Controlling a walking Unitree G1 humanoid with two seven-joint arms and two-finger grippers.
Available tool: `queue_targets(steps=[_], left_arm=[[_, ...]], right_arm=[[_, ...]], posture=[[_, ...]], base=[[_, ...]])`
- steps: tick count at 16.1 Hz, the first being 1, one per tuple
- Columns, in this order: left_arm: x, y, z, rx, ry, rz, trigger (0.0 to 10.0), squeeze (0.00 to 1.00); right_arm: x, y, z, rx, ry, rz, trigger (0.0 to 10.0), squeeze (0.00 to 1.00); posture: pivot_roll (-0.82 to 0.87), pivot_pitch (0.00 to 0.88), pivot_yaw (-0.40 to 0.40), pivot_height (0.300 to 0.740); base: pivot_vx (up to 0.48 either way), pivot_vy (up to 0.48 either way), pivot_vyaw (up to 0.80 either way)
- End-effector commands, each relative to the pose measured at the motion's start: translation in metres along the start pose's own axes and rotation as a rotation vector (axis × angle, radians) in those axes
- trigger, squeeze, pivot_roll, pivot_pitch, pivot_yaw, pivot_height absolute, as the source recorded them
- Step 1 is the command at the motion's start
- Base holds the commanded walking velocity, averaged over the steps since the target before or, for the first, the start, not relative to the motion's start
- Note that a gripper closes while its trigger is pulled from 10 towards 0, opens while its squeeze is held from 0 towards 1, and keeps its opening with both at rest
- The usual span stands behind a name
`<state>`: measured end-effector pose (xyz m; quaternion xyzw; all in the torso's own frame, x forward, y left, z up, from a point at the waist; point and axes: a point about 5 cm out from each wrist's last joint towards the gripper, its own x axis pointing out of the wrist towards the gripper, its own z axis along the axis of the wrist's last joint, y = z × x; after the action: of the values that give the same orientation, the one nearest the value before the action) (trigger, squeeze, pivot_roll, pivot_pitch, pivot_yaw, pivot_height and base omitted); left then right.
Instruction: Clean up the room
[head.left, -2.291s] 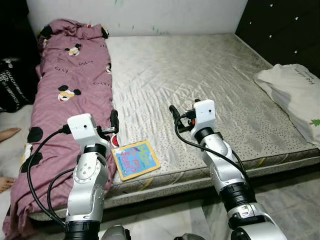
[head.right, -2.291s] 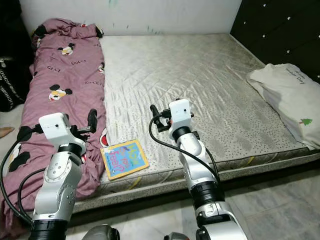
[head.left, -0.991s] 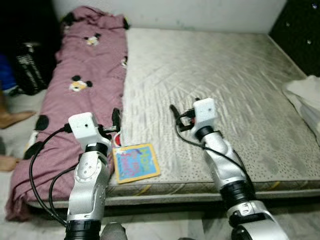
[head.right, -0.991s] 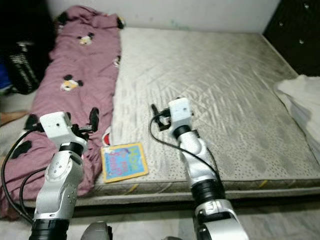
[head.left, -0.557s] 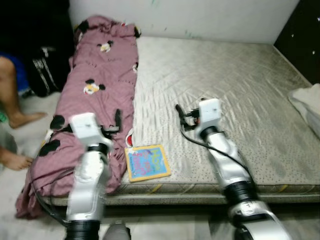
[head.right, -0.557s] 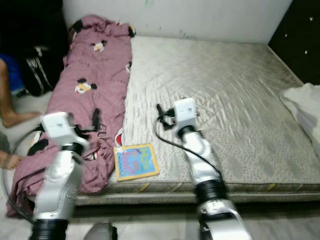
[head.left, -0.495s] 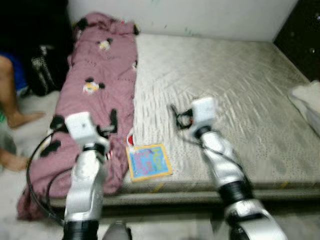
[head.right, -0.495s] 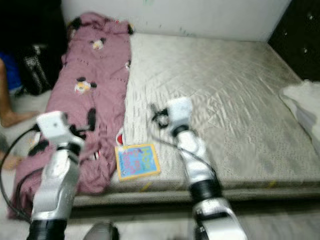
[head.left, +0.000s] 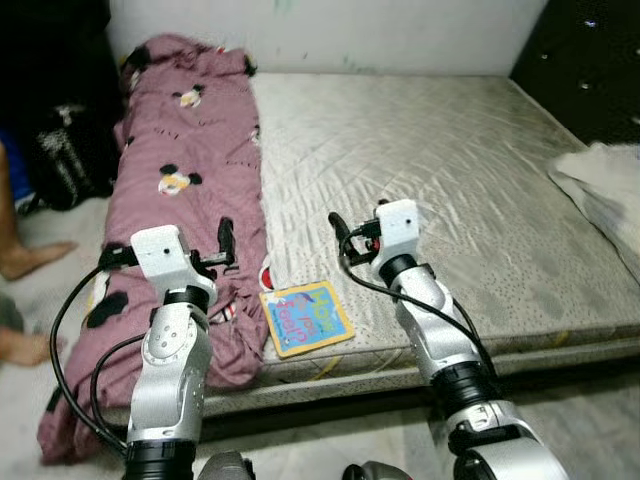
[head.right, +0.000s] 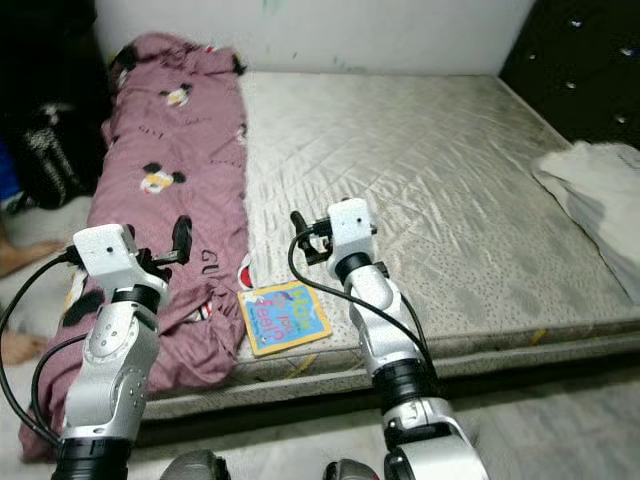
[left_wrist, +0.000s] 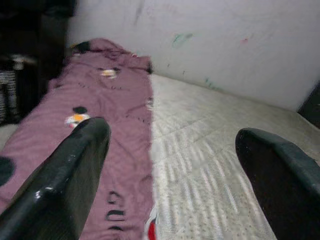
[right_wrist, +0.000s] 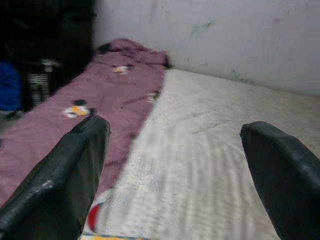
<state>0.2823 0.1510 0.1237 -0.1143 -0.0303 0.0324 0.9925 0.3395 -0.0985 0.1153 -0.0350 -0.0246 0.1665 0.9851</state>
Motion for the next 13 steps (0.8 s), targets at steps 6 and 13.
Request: queue_targets(steps=[6, 13], left_arm=[[-0.0002, -0.0075, 0.0025, -0.011, -0.017, -0.031, 10.0, 0.00], [-0.0004, -0.0067, 0.0020, -0.008, -0.013, -0.029, 10.0, 0.00]], right_arm=[[-0.0009, -0.0105, 0.0012, -0.011, -0.001, -0.030, 10.0, 0.00], [0.0004, -0.0116, 0.0015, -0.013, -0.001, -0.033, 10.0, 0.00]], posture=[[0.06, 0.052, -0.055, 0.740], [0.07, 0.048, -0.056, 0.740]], base=[[0.124, 0.000, 0.00], [0.239, 0.000, 0.00]])
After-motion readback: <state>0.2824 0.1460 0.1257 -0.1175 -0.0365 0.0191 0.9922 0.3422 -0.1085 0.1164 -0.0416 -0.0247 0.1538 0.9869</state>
